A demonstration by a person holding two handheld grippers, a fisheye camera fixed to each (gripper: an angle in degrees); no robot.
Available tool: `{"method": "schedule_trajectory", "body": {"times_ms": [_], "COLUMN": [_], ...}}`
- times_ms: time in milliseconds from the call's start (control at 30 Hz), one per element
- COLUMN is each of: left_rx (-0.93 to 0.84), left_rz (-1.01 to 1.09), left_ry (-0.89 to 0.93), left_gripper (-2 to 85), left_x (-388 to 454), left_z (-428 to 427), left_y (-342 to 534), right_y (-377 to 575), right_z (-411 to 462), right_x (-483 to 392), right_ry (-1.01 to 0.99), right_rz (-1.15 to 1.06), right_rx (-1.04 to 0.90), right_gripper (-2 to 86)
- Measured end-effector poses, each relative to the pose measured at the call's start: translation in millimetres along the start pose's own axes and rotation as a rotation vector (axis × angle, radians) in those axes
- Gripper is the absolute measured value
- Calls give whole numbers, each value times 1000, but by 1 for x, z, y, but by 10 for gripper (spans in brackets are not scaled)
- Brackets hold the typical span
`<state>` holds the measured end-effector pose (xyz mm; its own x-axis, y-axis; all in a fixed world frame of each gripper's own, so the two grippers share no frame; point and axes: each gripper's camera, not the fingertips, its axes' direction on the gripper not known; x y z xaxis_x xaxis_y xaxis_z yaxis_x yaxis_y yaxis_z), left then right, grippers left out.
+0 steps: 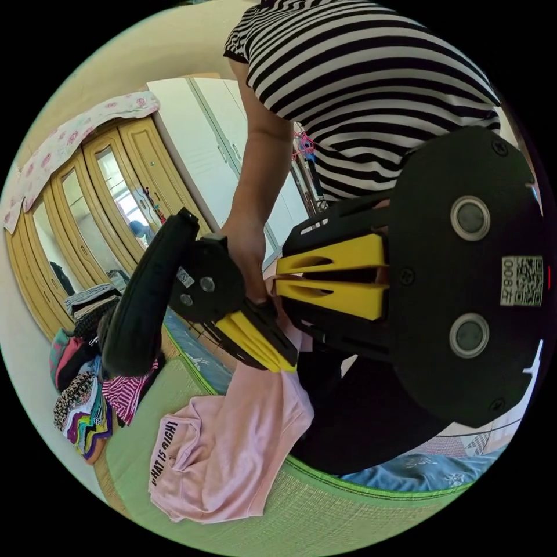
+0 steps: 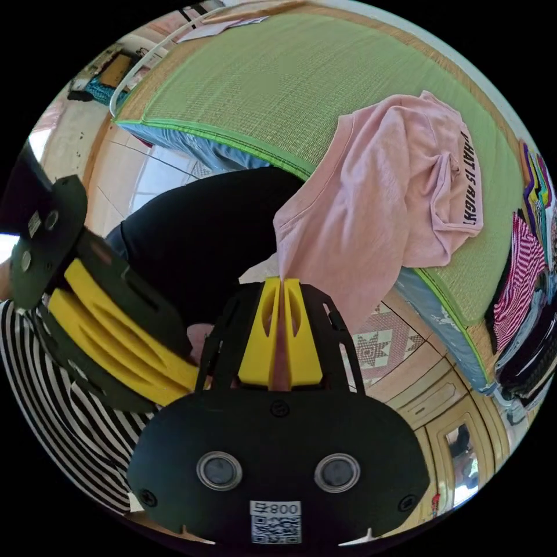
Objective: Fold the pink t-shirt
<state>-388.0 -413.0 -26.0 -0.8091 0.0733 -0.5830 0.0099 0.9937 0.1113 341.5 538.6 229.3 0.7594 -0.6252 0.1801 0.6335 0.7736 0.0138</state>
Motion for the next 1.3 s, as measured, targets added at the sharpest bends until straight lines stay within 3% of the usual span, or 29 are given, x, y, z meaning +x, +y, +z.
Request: {"method": "schedule_trajectory", "body": {"times_ms": [200,367,733,1000,1300], "left_rx": [223,366,365,289,579], "left_rz": [-135,-372,-656,-684,-489], "left_ry": [-9,-58,19,-2,108], "left_gripper": [53,76,101,24,8], "left_x": [-45,-119,-193,-166,-43], "left_z": [-73,-117,-126,-129,-205], "left_y": [4,-3,-50,-59,-7], "right_y": [60,115,199,253,347], "right_z": [-15,-27,-30,-13,-18], "right_x": [1,-12,-65,-106,-154], "right_ry": [-128,-192,-202,-236,-122], "right_rz": [104,136,146,155,255], "right_rx": [177,301,381,381,465], "right_gripper": [4,3,3,2,3]}}
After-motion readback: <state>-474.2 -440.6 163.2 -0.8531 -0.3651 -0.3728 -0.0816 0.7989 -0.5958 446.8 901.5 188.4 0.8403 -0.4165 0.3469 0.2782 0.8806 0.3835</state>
